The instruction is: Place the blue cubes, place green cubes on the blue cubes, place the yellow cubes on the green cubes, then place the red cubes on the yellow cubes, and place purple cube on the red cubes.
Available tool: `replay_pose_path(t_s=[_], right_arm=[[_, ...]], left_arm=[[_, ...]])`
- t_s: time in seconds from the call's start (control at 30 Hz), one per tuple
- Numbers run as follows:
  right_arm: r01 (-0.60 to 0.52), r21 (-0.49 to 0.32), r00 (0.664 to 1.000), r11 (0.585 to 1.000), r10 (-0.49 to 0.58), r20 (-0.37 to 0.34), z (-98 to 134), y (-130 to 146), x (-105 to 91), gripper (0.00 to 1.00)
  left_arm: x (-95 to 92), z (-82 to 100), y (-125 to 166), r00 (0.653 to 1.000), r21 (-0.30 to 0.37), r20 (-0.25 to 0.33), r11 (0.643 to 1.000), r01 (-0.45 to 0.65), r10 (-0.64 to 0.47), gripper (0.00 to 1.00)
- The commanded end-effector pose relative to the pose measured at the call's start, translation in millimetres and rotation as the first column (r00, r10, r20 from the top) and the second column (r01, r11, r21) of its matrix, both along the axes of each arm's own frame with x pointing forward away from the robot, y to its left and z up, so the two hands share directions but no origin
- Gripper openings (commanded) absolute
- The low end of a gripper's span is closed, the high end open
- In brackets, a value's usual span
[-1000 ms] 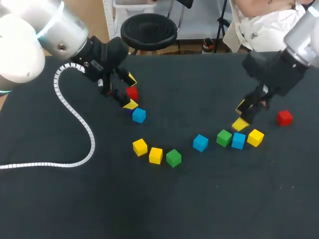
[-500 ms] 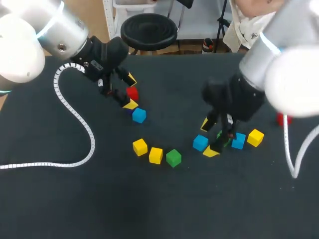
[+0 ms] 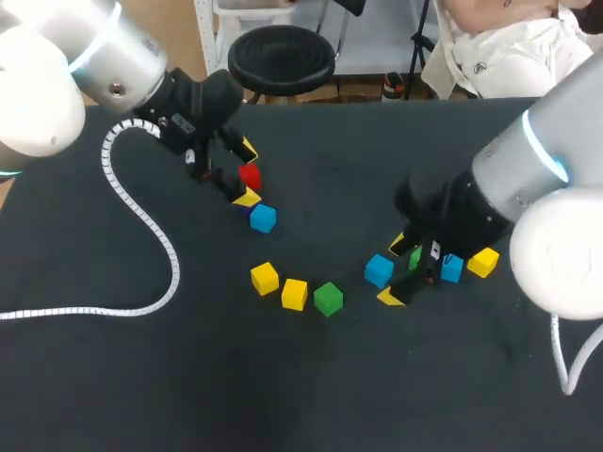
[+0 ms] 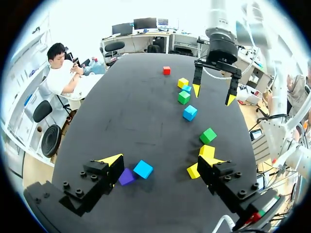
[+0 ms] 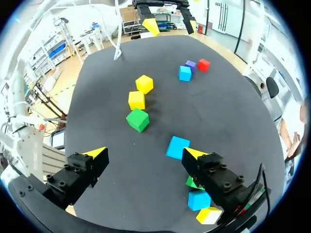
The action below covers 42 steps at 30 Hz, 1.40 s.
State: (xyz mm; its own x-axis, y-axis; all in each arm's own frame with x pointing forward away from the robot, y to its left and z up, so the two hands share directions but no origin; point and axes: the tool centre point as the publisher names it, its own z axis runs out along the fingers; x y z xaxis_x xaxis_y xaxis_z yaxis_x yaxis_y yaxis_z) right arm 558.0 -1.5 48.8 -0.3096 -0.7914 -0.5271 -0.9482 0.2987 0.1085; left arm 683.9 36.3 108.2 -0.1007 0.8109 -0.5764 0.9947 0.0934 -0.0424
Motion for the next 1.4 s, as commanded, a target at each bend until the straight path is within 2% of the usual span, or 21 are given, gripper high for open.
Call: replay_pose_path(t_s=[0.03,0.2,0.5,0.93,1.4], right_arm=[[0.012,-0.013,1.000,1.000,-0.011,0.016,-8,4,8.2,1.00],[0.008,0.000,1.000,1.000,-0.008,0.000,-12,-2,21.2,1.00],[-0.016,0.046,0.997,0.999,0.019,-0.071,-33,-8,34.3,1.00],[-0.054,0.018,0.991,0.998,0.056,-0.123,-51,2,53.7,1.00],[-0.031,0.003,0.990,1.000,0.031,-0.138,-64,7,59.7,1.00]], left_arm=[[0.2,-0.1,1,1.000,-0.001,0.001,1.000,0.001,-0.001,1.00],[0.2,-0.1,1,1.000,-0.001,0.001,1.000,0.001,-0.001,1.00],[0.2,-0.1,1,1.000,-0.001,0.001,1.000,0.001,-0.001,1.00],[0.2,-0.1,1,1.000,-0.001,0.001,1.000,0.001,-0.001,1.00],[0.2,-0.1,1,1.000,-0.001,0.001,1.000,0.001,-0.001,1.00]])
